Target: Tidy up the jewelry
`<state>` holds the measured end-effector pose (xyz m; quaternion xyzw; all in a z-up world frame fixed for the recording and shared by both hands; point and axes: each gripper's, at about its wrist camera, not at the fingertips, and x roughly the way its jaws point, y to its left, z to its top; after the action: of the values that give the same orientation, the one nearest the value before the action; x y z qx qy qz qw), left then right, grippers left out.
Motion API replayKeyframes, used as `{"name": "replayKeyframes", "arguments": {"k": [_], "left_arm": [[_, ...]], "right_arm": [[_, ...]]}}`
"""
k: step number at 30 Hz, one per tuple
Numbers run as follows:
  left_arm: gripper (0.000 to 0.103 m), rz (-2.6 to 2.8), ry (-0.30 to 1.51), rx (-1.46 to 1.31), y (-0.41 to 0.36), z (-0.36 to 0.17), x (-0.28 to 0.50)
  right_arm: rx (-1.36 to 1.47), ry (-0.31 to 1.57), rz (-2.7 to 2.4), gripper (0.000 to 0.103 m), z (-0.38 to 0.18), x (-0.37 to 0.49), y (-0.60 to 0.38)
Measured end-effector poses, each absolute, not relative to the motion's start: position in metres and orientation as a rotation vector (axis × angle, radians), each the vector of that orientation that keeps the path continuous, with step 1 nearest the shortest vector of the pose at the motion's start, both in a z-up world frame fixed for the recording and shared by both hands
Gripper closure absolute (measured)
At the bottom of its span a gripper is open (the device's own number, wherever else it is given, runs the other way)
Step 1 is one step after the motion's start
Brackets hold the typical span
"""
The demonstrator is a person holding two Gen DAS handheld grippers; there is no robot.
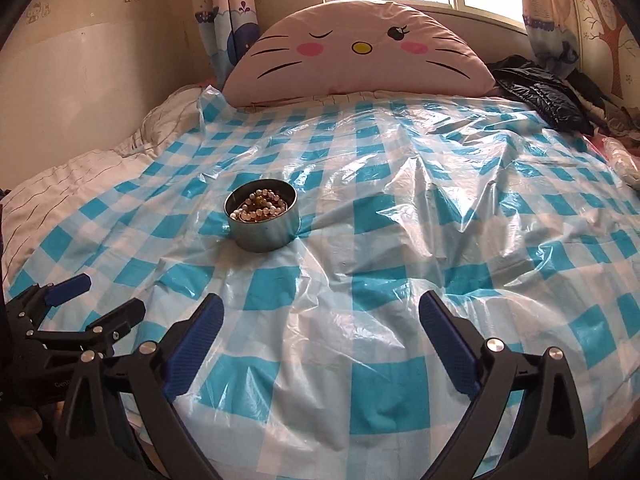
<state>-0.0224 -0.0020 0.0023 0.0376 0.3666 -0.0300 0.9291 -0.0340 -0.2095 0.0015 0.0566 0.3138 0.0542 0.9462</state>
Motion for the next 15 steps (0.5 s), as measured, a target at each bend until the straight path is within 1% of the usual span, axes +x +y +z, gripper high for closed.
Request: {"name": "replayKeyframes", "arguments": {"k": [8, 15], "left_arm": [[0.007, -0.095, 0.702, 0.076, 0.0, 0.014, -0.046], [0.007, -0.06, 0.676, 0.054, 0.005, 0.015, -0.05]], "right_arm": [[0.169, 0.555, 0.05, 0.007, 0.009, -0.052, -0.224], [0.121, 0.524, 0.038, 0.007, 0.013, -0.057, -0.216]]}}
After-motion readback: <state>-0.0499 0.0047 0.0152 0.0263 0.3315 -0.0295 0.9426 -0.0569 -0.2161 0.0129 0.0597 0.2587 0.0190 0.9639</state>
